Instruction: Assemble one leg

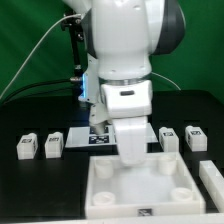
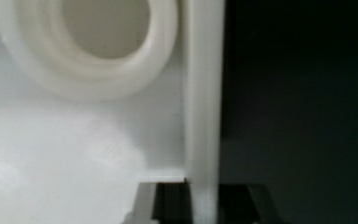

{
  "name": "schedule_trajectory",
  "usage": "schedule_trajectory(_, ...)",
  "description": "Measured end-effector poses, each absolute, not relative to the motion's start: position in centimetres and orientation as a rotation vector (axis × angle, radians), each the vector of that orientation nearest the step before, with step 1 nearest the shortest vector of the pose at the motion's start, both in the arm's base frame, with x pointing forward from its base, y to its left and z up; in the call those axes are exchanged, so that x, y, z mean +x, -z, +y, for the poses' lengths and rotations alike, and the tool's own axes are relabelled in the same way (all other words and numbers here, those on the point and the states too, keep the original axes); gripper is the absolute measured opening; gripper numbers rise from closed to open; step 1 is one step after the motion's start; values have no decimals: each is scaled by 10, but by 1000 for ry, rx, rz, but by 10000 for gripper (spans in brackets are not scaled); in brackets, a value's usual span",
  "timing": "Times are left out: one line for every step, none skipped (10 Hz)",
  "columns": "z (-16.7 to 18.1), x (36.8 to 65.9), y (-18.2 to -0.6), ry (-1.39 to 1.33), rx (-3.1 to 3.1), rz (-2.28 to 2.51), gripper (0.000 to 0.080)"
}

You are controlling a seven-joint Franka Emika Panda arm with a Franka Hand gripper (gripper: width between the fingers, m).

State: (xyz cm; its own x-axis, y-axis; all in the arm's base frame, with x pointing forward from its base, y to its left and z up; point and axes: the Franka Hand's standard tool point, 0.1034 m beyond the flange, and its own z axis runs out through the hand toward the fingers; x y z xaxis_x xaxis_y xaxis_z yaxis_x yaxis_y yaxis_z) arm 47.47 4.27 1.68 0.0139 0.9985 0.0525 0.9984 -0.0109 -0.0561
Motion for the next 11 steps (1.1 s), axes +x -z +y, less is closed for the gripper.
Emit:
schedule_trajectory(57,487,-16,24,-2176,-2158,59)
schedule_trajectory(60,491,-16,12,-2179,-2144,59)
schedule_trajectory(59,491,-16,6,-2184,-2135,59)
schedule_trajectory(59,491,-16,-2,-2182,-2131,59)
schedule_trajectory(59,490,-16,-3,-2183,-2130,59)
schedule_trajectory(59,490,-16,-4,-2183,-2129,59)
schedule_trajectory(59,490,-15,-5,-2183,-2128,59)
schedule_trajectory(58,490,-15,-5,-2184,-2127,238)
schedule_trajectory(58,490,-15,-5,-2185,-2126,374)
schedule_trajectory(57,490,-15,-5,-2186,-2126,374)
schedule_trajectory(57,490,-15,-5,-2186,-2125,559)
